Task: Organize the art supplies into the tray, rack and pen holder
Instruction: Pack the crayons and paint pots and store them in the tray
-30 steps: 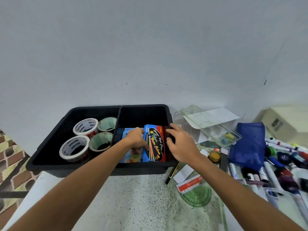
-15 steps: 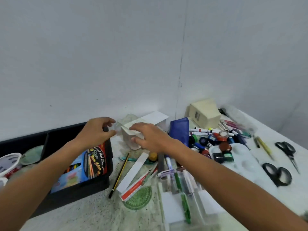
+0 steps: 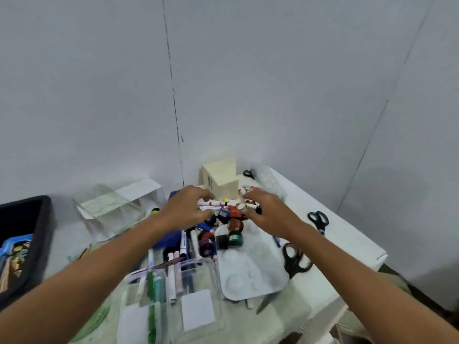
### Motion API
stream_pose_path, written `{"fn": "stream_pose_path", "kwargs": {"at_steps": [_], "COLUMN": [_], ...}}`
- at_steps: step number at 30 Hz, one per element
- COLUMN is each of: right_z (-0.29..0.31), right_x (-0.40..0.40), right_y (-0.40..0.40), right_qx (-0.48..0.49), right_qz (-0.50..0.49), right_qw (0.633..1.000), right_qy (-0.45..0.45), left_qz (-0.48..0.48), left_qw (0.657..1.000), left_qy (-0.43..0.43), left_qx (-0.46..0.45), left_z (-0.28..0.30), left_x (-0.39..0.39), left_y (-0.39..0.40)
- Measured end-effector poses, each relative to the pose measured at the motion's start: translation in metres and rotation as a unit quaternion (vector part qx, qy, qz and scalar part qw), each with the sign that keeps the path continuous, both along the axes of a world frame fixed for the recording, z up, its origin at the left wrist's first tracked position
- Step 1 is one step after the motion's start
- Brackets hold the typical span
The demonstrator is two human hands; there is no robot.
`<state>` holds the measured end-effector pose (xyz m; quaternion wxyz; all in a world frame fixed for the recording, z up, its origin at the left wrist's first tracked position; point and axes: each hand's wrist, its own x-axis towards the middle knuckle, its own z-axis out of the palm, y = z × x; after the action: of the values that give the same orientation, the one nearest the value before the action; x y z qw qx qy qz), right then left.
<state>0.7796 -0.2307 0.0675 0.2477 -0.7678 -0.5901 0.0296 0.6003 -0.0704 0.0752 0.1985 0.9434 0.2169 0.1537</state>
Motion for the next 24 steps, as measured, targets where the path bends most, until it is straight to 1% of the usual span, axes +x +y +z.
{"fn": "stream_pose_path", "kwargs": {"at_steps": [3,7,12,16,19,21,24], "right_z": [-0.008,-0.022,-0.043,-0.059,-0.070,-0.077,-0.087], "right_x": [0.035,0.078,0.119,0.144,0.157,0.160,0.163], "right_y": [-0.019,-0.022,0.000,0.035,0.061,0.074,0.087], "right_qx": [0.002,-0.011,-0.013,-0.036,-0.051,-0.052,-0.073], "right_qz": [-0.037,-0.081,-0.125,-0.155,-0.185,-0.197,-0.206], "right_qw": [0.999,0.996,0.989,0.983,0.977,0.977,0.975], "right_qy": [0.018,0.035,0.077,0.088,0.089,0.070,0.043], "left_qz": [-0.023,-0.058,-0.085,-0.090,-0.085,-0.070,-0.057], "left_qw": [1.000,0.997,0.993,0.989,0.982,0.975,0.975], "left_qy": [0.006,0.035,0.053,0.057,0.073,0.073,0.061], "left_qx": [0.009,0.035,0.070,0.098,0.153,0.196,0.206], "left_z": [-0.008,-0.012,-0.023,-0.038,-0.048,-0.055,-0.062], "left_x": [0.041,0.091,0.145,0.182,0.204,0.211,0.213], "left_y": [-0.011,-0.010,0.012,0.042,0.062,0.072,0.082]}}
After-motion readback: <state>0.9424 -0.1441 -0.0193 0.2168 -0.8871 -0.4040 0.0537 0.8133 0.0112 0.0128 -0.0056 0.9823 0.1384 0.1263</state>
